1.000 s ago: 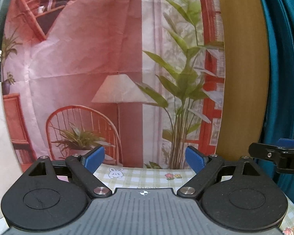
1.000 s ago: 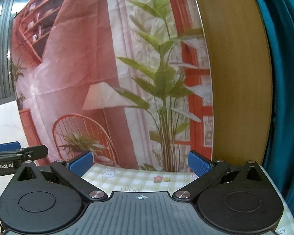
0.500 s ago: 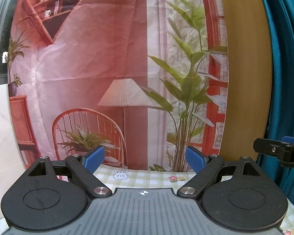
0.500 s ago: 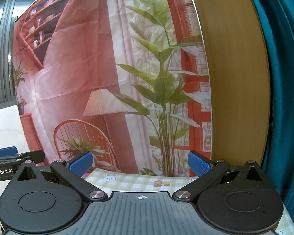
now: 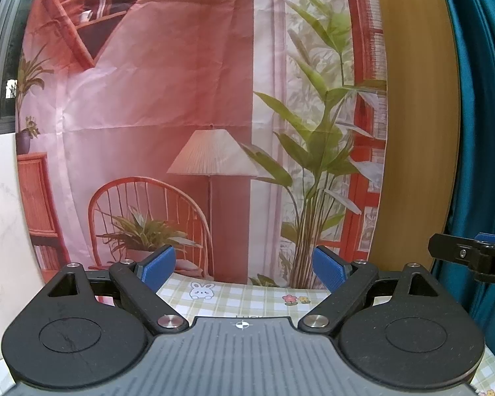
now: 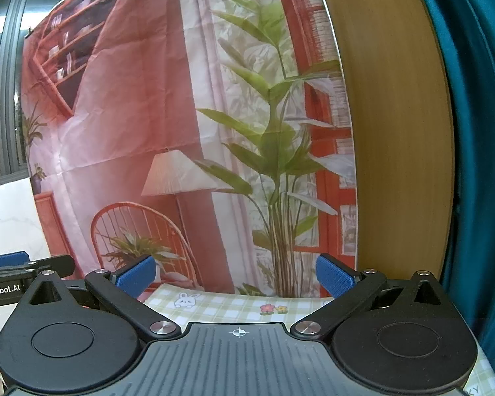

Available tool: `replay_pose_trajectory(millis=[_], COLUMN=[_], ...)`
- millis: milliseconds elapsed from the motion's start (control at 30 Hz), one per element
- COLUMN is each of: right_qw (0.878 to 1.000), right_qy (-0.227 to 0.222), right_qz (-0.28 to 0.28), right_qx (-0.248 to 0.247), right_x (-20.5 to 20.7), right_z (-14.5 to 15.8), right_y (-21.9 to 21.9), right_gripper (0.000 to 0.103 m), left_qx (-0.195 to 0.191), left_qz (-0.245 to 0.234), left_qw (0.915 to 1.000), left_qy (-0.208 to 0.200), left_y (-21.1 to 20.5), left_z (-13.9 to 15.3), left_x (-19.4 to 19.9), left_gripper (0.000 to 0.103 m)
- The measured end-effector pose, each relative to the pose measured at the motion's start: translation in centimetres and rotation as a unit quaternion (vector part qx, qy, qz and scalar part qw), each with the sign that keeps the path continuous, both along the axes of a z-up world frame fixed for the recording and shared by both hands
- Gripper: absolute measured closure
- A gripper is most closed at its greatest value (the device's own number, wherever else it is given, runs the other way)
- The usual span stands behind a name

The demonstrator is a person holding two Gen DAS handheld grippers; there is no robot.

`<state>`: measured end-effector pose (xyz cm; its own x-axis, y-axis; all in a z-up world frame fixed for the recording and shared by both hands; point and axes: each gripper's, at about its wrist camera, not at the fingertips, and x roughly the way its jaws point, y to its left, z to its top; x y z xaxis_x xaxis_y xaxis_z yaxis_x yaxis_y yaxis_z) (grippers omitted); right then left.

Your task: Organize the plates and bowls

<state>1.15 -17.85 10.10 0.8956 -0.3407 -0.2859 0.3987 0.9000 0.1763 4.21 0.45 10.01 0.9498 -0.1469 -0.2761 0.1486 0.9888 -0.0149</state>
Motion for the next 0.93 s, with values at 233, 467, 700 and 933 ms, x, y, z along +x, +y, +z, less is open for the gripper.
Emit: replay_pose_trajectory(millis=[233,467,700,933], right_qw=[1.0,1.0,1.0,1.0], right_qy=[-0.001,-0.002,-0.002,-0.002], right_qz=[0.0,-0.001,-0.002,-0.002], right_qx=[0.0,0.001,0.001,0.001], right_x=[-0.1,-0.14,-0.26,-0.3], right_z=[0.1,0.11,0.22,0.24], right_y=[-0.02,-0.06,-0.16,-0.16], right_gripper=[0.0,0.0,0.0,0.0], left_qx=[0.0,0.001,0.002,0.004], left_qz=[0.002,0.002,0.003,0.003], left_qw=[1.0,1.0,1.0,1.0], left_qy=[0.001,0.0,-0.001,-0.003], left_y=[0.14,0.16,0.14,0.15], left_z=[-0.01,-0.01,0.07,0.09], left_x=[0.0,-0.07,-0.14,-0.33], left_gripper=[0.011,0.01,0.01,0.01])
